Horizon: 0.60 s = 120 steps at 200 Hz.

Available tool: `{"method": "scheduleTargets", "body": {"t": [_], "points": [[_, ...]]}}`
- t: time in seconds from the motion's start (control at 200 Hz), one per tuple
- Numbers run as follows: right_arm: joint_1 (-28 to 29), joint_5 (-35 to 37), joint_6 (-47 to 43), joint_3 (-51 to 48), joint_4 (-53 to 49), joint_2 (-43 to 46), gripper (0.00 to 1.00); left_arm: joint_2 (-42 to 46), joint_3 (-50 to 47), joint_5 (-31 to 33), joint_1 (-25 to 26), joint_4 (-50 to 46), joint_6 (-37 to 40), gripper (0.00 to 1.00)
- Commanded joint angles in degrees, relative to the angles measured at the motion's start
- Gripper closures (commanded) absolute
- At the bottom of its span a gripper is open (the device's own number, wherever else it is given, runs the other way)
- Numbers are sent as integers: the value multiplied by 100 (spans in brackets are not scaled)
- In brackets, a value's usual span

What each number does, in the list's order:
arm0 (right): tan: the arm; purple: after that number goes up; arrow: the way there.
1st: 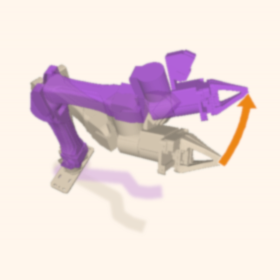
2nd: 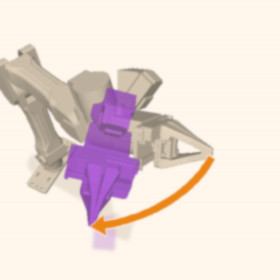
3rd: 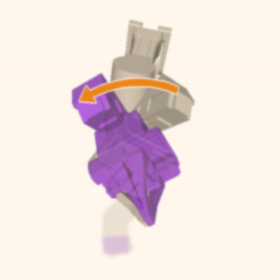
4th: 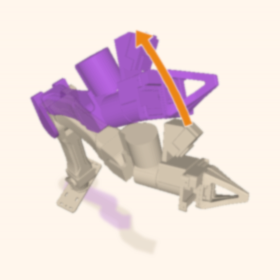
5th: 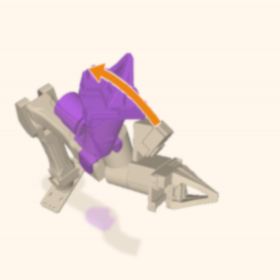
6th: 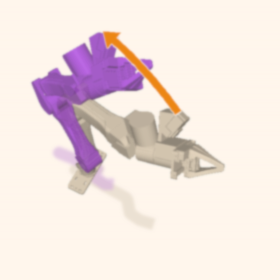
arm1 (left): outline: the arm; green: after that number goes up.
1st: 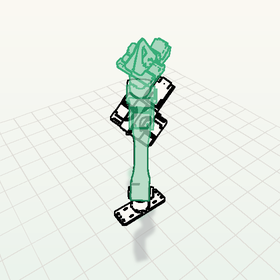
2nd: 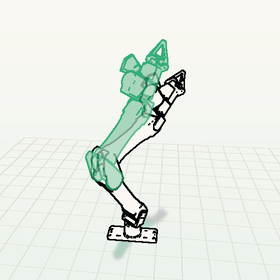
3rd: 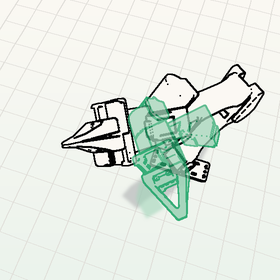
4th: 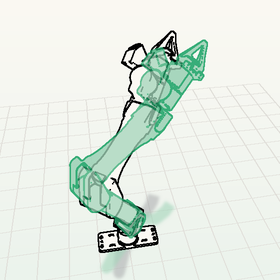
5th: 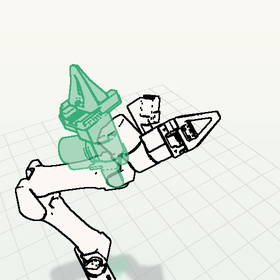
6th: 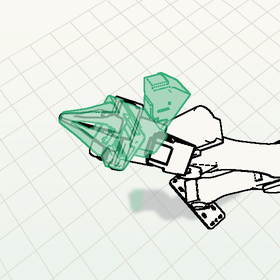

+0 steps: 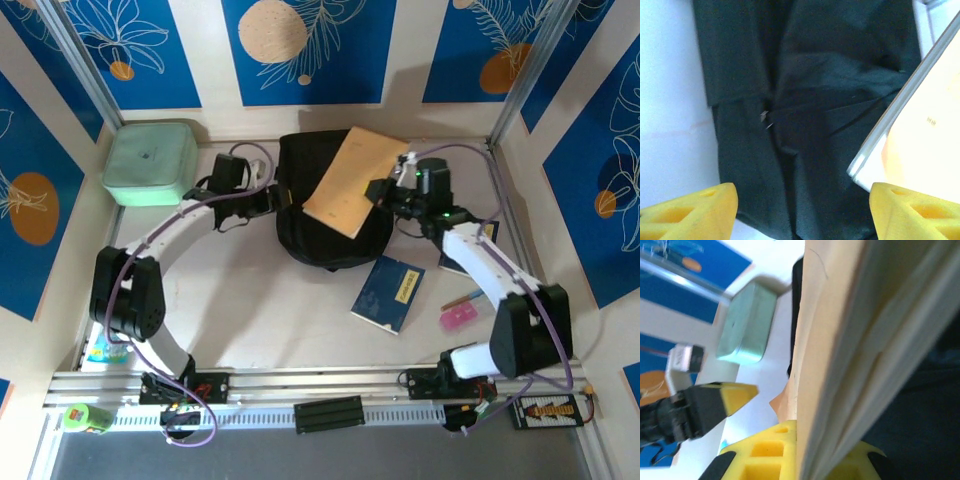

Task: Pack books, pencil case, and school supplies into a backpack

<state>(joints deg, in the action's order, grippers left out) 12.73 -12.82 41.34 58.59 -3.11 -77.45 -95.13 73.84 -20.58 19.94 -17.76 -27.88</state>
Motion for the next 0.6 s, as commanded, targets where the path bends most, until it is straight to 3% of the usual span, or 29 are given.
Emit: {"method": "scheduleTargets", "body": {"t": [0.0, 0.155, 0.4, 0.595], "points": [[-390, 364, -541, 294, -1333, 469, 100, 9, 482, -44, 312, -609, 1149, 27], [-926, 517, -616, 630, -2353, 746, 100, -501, 1197, -331, 855, -1139, 2151, 26], [-1668, 803, -676, 758, -3257, 1054, 100, -1254, 1773, -145, 2029, -1834, 3810, 27], [-2117, 634, -721, 768, -3446, 1177, 100, -1812, 2160, 808, 2547, -2311, 4683, 30]]}}
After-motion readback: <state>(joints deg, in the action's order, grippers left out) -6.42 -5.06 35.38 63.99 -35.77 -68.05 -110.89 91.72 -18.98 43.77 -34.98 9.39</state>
